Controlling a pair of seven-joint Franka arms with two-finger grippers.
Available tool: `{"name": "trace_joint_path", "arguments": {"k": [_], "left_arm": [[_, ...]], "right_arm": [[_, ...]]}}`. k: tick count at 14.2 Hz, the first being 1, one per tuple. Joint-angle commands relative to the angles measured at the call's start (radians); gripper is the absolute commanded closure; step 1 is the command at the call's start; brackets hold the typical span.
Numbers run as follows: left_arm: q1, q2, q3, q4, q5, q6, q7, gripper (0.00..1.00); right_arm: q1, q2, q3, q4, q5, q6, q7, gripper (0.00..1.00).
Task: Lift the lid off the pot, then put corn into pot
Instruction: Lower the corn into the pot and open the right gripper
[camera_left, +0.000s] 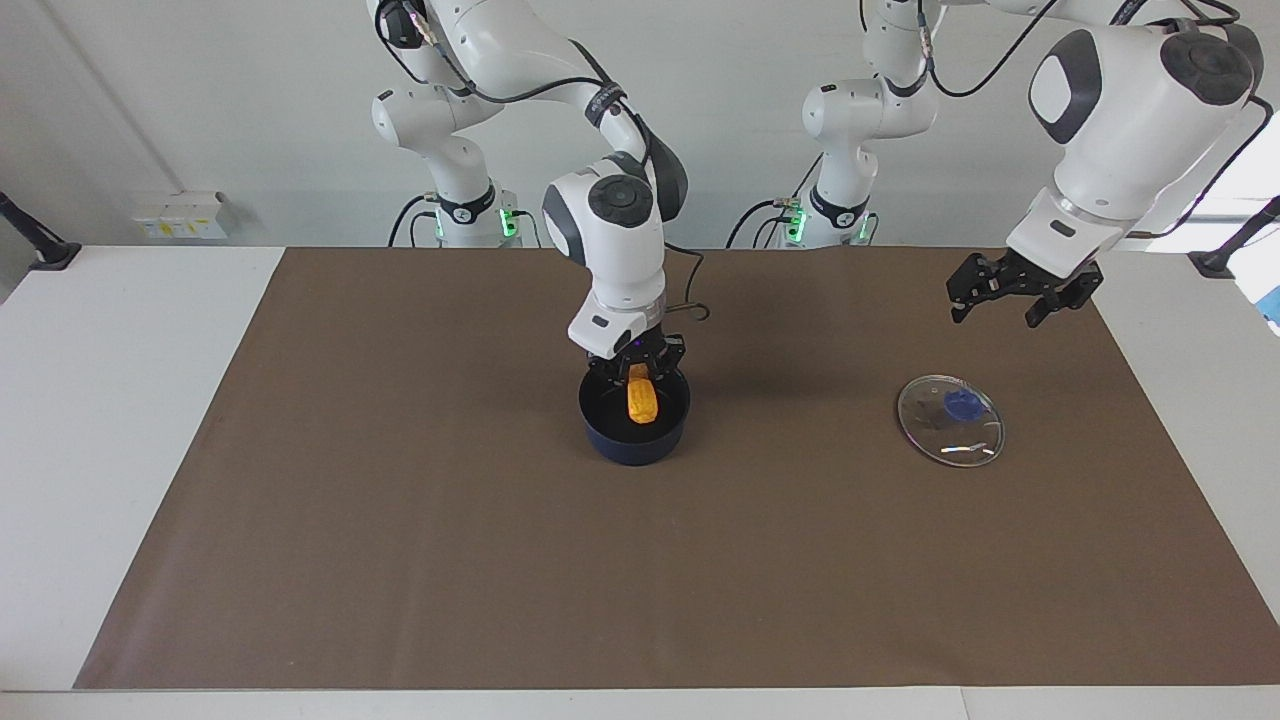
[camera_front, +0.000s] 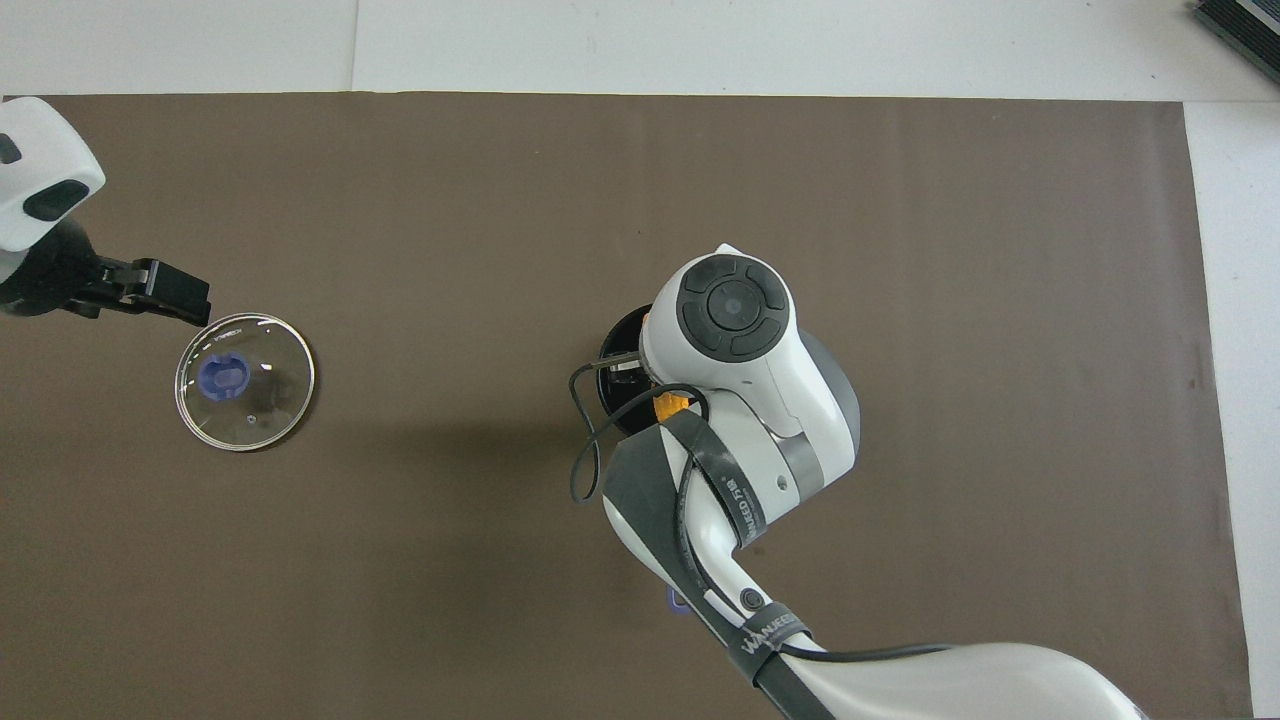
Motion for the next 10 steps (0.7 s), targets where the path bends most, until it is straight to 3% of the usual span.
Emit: {"name": "trace_joint_path", "arguments": {"k": [1, 10], "left_arm": [[0.002, -0.041, 0.003, -0.002, -0.005, -0.057, -0.021, 0.0], [0.015, -0.069, 0.006, -0.039, -0.011, -0.063, -0.019, 0.0]], "right_arm": [[-0.008, 0.002, 0.002, -0.017, 0.02, 0.007, 0.009, 1.0], [-0.008, 0.0, 0.006, -0.07, 0.02, 0.012, -0.014, 1.0]]}}
